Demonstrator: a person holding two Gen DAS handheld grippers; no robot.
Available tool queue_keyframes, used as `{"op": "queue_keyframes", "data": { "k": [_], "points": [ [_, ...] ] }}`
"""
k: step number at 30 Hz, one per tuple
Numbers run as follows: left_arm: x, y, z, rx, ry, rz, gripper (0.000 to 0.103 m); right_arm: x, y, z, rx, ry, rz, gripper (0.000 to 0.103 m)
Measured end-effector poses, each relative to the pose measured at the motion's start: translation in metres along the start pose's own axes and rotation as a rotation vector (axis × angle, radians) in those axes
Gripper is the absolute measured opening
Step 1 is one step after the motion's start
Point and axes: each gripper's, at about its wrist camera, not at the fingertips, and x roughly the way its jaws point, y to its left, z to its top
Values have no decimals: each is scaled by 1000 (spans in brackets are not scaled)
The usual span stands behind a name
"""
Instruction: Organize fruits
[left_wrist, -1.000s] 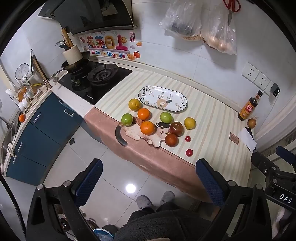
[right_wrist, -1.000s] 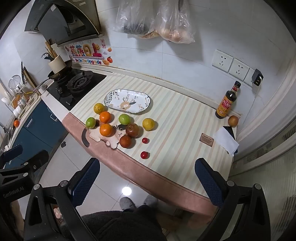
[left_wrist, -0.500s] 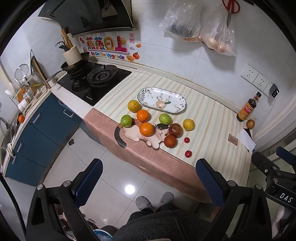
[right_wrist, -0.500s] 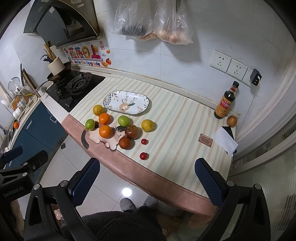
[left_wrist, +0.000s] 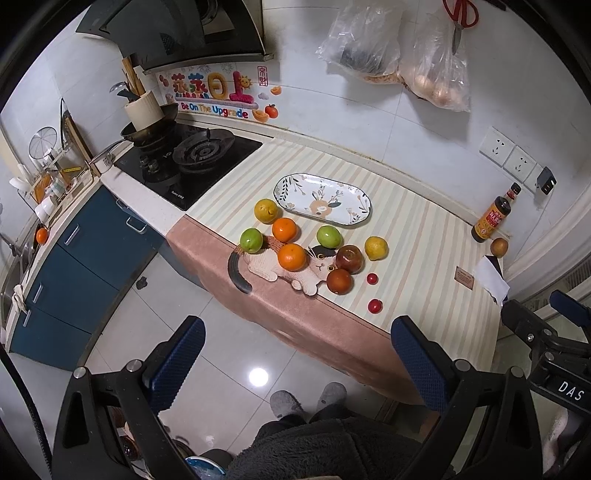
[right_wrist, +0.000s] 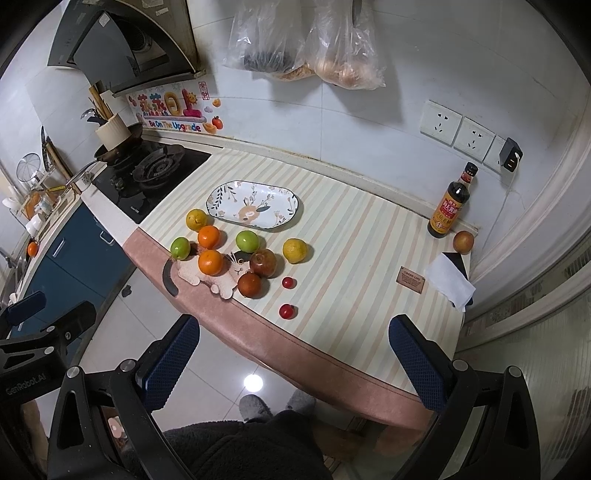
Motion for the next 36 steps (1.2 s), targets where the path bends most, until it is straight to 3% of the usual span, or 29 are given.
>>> {"op": "queue_keyframes", "data": {
  "k": [36],
  "points": [
    [-8,-8,4,-11,-13,-4,103,-4,8,2,2,-4,13,103]
  ]
}}
